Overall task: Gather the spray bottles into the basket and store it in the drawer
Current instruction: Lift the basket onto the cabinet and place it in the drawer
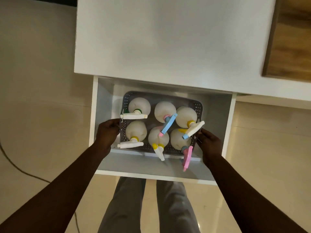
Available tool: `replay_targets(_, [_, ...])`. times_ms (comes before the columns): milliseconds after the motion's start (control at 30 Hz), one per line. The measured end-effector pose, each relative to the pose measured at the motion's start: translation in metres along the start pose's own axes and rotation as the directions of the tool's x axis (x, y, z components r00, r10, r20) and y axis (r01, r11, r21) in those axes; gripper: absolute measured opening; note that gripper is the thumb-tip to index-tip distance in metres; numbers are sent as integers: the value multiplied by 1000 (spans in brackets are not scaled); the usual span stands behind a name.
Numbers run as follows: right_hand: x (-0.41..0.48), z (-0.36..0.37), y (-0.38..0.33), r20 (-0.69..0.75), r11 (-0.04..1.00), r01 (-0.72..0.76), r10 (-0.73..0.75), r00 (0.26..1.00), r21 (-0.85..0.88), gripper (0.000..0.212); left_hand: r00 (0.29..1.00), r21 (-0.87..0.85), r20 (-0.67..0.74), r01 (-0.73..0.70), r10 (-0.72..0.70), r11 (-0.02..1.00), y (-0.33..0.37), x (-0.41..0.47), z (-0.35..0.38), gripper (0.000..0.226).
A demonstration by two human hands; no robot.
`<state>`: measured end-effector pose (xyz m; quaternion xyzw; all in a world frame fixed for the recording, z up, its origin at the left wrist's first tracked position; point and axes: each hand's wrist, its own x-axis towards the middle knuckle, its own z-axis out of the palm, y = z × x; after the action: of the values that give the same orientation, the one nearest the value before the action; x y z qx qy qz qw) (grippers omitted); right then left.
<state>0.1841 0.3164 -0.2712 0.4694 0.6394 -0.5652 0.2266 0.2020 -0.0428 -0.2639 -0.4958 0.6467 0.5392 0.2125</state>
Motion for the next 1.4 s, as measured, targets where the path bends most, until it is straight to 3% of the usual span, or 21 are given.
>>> replay_targets(600, [77, 18, 36, -54, 994, -39, 34, 998, -102, 30, 994, 94, 24, 101, -104, 990, -34, 66, 20, 29])
replay_targets(800, [92, 19, 45, -67, 994, -57, 51, 996, -93, 25, 996, 98, 47, 72, -77, 993, -43, 73, 24, 39])
replay_targets(933, [93, 17, 44, -51, 991, -68, 63, 997, -116, 29, 997, 78, 52, 60, -64, 995, -42, 72, 24, 32])
replay_targets(1033, [75, 11, 34, -12, 977, -48, 47, 999, -206, 37, 998, 164, 31, 40, -45, 986, -41, 60, 17, 31])
replay_targets(1133, [32, -6, 22, 54, 916, 76, -60, 997, -394, 41, 989, 327, -23, -133, 149, 935, -41, 27, -4, 32])
replay_targets(1233, [-24, -36, 16, 121, 770, 277, -255, 959, -575, 37, 874, 482, -59, -399, 483, 780, -45, -21, -38, 27])
replay_targets(1333, [-70, -72, 21, 72, 653, 368, -433, 898, -662, 35, 805, 577, -163, -391, 570, 717, -57, -59, -79, 37])
replay_targets(1400, [-87, -93, 30, -36, 632, 302, -464, 885, -714, 40, 829, 636, -230, -268, 510, 724, -73, -76, -101, 49])
